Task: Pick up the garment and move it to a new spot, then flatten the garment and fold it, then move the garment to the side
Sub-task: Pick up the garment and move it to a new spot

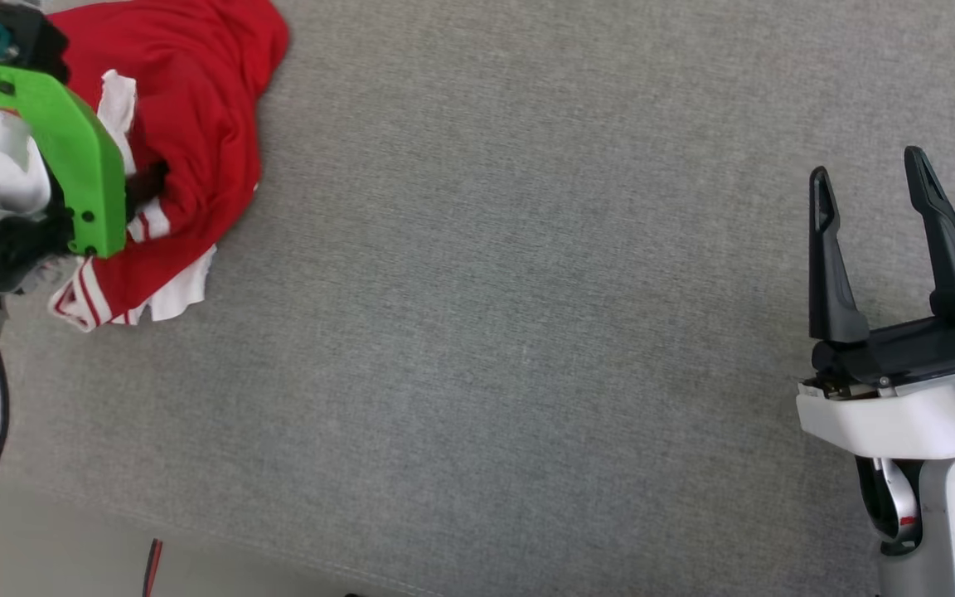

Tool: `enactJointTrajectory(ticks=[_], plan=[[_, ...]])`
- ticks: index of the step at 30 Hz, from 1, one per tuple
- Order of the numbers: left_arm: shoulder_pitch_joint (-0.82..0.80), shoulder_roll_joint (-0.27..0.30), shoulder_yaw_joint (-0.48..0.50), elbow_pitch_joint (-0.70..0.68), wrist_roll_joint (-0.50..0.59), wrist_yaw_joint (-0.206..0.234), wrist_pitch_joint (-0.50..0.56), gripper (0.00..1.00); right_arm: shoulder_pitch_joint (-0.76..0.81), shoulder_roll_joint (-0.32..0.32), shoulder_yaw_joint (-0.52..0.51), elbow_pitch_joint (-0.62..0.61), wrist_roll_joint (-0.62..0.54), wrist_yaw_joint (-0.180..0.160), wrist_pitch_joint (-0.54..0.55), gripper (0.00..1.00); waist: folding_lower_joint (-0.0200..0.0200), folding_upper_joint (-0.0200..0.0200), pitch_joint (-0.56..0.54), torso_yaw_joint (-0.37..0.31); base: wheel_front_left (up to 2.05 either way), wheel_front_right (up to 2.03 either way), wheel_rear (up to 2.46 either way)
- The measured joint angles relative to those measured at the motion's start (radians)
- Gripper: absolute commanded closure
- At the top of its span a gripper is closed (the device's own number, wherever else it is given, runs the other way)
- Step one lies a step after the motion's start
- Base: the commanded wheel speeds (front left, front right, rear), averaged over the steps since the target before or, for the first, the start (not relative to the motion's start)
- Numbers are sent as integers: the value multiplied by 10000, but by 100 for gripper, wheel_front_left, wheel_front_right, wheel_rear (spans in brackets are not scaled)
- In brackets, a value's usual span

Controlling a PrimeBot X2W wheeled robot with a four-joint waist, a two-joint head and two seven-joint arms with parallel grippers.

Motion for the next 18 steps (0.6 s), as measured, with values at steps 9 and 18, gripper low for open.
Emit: enactJointTrajectory(ticks=[9, 18], plan=[[-415, -182, -1302, 1471, 81, 0, 150, 0, -226, 13, -123, -27, 0, 0, 0, 0, -2, 1, 518, -503, 0, 0, 0], [-809, -38, -2297, 1839, -19, -2, -1273, 100, -228, 33, -295, -25, 0, 0, 0, 0, -2, 1, 424, -558, 0, 0, 0]])
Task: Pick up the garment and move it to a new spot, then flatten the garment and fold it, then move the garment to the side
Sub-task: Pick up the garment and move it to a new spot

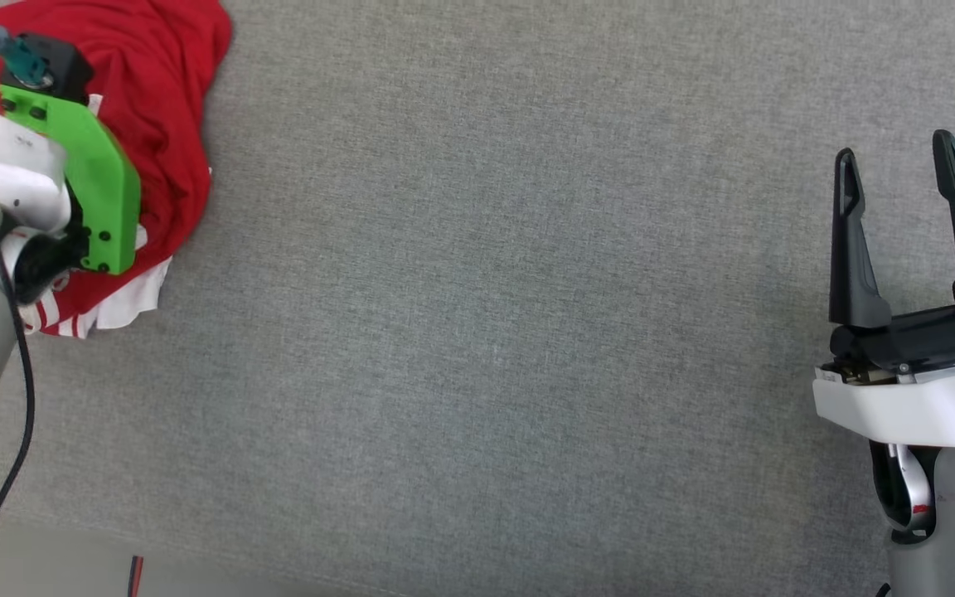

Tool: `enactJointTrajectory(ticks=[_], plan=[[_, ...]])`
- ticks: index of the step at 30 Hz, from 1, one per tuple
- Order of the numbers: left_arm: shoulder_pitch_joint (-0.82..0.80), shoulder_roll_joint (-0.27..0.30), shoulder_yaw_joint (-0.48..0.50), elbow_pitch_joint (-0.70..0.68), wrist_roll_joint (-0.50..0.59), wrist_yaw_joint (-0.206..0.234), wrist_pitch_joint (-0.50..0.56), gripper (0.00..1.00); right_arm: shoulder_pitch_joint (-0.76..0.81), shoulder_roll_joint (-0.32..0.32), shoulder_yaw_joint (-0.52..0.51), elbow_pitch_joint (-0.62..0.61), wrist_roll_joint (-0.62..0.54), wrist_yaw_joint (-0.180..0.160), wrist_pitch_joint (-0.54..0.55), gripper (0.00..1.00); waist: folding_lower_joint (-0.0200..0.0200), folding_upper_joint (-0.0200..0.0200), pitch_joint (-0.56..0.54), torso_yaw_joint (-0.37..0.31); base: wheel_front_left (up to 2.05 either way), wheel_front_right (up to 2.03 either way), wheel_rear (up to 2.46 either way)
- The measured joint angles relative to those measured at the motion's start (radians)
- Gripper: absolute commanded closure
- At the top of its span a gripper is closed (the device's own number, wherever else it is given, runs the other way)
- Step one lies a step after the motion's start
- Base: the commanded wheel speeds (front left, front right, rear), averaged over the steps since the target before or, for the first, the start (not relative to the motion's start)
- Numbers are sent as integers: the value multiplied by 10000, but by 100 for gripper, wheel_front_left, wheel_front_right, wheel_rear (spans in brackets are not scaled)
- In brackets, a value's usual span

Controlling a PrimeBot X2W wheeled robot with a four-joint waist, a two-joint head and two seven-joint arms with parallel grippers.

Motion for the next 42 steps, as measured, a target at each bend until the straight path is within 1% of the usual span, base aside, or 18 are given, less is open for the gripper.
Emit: enactJointTrajectory(ticks=[6, 12, 17, 20, 25, 33, 39, 42], plan=[[-262, 98, -642, -21, 397, 0, -1732, 100, 12, 46, 19, 33, 38, 0, -2, 0, 1, 0, -505, 139, 0, 0, 0], [-1353, 405, -1149, -637, 1172, 0, -3248, 100, 190, 109, -81, 88, 192, 0, -6, 0, 0, -1, -1137, 209, 0, 0, 0], [-2103, 516, -1429, -1122, 1954, 0, -3971, 100, 335, 132, -205, 109, 619, 0, -6, 0, 0, 0, -1615, 108, 0, 0, 0], [-2464, 449, -1536, -1446, 2207, 0, -4142, 100, 346, 144, -245, 117, 848, 0, -6, 0, 0, 0, -1796, -111, 0, 0, 0], [-2916, -58, -1942, -2061, 2602, 0, -4126, 100, 367, 144, -336, 128, 1099, 0, -6, 0, 0, 0, -1963, -692, 0, 0, 0], [-3660, -1101, -2755, -2729, 2661, -2, -3852, 100, 384, 144, -399, 138, 1492, 0, -8, 0, 0, 0, -1998, -1834, 0, 0, 0], [-4028, -2036, -3781, -3053, 2661, -2, -3948, 100, 386, 142, -420, 136, 1647, 0, -6, 0, 0, 0, -1882, -2732, 0, 0, 0], [-4088, -2395, -4337, -3095, 2661, -2, -4071, 100, 384, 144, -366, 130, 1699, 0, -6, 0, 0, 0, -1782, -3117, 0, 0, 0]])
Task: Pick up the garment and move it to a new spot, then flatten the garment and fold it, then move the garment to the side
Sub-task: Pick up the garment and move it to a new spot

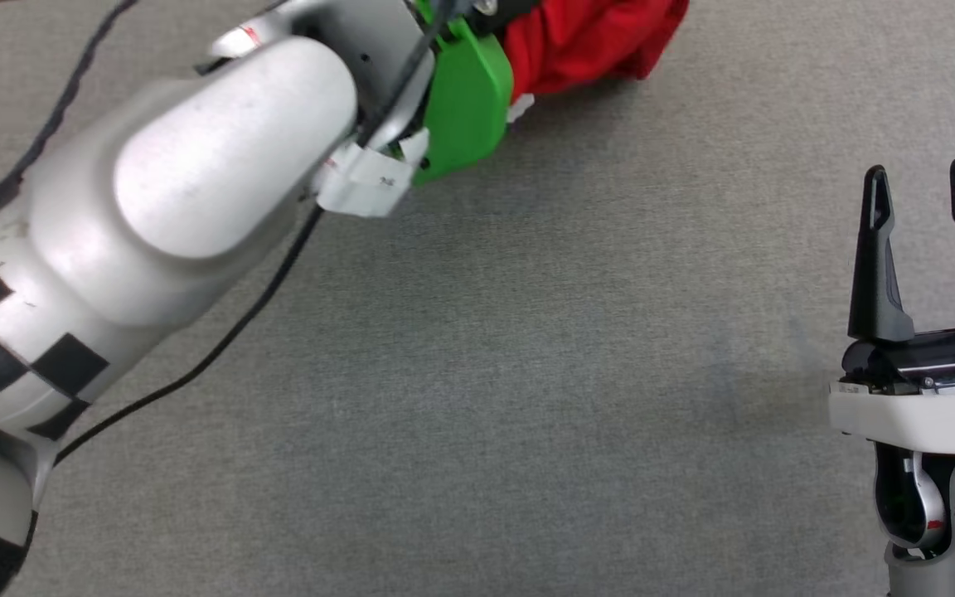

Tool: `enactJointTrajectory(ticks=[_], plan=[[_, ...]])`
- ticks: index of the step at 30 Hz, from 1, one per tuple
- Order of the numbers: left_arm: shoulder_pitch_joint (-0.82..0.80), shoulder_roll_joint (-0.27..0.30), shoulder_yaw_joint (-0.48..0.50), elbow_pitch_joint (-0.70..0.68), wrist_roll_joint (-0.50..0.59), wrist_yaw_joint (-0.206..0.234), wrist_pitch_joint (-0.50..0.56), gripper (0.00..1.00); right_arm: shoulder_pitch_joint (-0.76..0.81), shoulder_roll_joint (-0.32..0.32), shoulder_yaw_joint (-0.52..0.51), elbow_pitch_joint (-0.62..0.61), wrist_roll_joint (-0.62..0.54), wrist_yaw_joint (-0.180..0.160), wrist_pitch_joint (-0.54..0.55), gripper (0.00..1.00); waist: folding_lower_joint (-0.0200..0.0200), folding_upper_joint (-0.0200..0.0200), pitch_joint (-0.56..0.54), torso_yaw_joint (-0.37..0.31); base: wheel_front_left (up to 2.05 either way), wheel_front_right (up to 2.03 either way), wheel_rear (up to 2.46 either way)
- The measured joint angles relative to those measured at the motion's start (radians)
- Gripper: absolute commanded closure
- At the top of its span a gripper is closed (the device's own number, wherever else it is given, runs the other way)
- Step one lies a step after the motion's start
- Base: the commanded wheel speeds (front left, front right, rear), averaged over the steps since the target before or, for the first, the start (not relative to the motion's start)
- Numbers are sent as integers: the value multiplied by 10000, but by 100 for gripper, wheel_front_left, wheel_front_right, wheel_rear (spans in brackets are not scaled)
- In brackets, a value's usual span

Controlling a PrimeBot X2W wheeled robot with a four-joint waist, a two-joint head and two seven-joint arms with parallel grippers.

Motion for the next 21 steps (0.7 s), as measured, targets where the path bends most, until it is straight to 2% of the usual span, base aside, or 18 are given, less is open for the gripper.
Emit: enactJointTrajectory(ticks=[4, 6, 8, 13, 17, 19, 20, 21], plan=[[217, -443, -489, -31, 23, 0, 115, 100, -3, -4, -23, -12, 100, 0, 0, 0, 0, 0, 175, -426, 0, 0, 0], [701, -627, -518, -155, 113, 0, 447, 100, -3, -4, -23, -21, 125, 0, 0, 0, 0, 0, 280, -568, 0, 0, 0], [1544, -738, -531, -430, 667, 0, 1037, 100, -12, -4, -17, -27, 167, 0, 0, 0, 0, 0, 405, -668, 0, 0, 0], [3663, -675, -602, -1239, 1703, 2, 2422, 100, -66, -4, -6, -27, 174, 0, 0, 0, 0, 0, 692, -810, 0, 0, 0], [4208, -453, -403, -1760, 1722, 19, 2874, 100, -136, -4, 69, -25, 176, 0, 0, 0, 0, 0, 792, -831, 0, 0, 0], [4223, -362, -399, -1810, 1639, 19, 2771, 100, -140, -4, 73, -23, 176, 0, 0, 0, 0, -1, 782, -798, 0, 0, 0], [4212, -345, -414, -1756, 1599, 17, 2552, 55, -139, -4, 65, -23, 176, 0, 0, 0, 0, -1, 760, -771, 0, 0, 0], [4200, -339, -433, -1649, 1576, 13, 2253, 0, -138, -4, 54, -19, 174, 0, 0, 0, 0, 0, 727, -736, 0, 0, 0]])
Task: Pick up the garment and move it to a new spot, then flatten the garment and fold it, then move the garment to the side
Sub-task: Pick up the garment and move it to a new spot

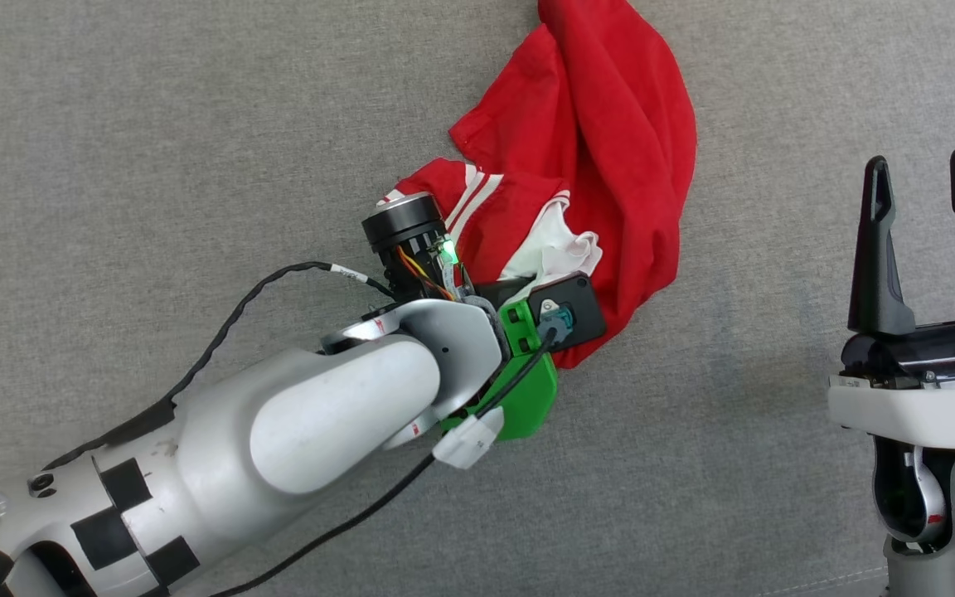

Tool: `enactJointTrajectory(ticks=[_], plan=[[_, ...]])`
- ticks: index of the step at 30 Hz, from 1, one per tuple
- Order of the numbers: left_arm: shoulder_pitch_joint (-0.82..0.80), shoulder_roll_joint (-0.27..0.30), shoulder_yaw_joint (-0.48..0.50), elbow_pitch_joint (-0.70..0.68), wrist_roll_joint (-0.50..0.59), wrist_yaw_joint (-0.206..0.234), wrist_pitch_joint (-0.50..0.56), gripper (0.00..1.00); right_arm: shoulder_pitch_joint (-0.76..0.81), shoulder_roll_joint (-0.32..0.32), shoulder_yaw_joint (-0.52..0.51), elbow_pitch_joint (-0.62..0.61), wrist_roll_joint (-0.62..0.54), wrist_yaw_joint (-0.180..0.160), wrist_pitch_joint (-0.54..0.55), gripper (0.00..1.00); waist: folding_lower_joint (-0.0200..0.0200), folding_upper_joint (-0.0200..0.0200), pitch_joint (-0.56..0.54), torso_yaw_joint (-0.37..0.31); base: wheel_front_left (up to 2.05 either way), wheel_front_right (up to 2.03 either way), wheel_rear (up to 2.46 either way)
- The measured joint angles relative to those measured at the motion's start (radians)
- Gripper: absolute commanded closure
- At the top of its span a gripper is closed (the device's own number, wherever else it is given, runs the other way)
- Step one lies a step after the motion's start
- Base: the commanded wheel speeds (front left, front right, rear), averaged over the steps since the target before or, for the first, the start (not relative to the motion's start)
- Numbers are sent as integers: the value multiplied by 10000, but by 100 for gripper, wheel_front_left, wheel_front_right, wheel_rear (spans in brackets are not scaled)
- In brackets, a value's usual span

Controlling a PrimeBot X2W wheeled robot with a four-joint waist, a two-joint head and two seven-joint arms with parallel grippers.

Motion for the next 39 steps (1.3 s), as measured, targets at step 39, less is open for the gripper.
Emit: enactJointTrajectory(ticks=[39], plan=[[7483, 203, 7250, -1197, 1239, 5482, -6355, 0, 2042, 2, -253, 961, -972, 0, 0, 0, 0, 0, -3525, 2321, 0, 0, 0]])
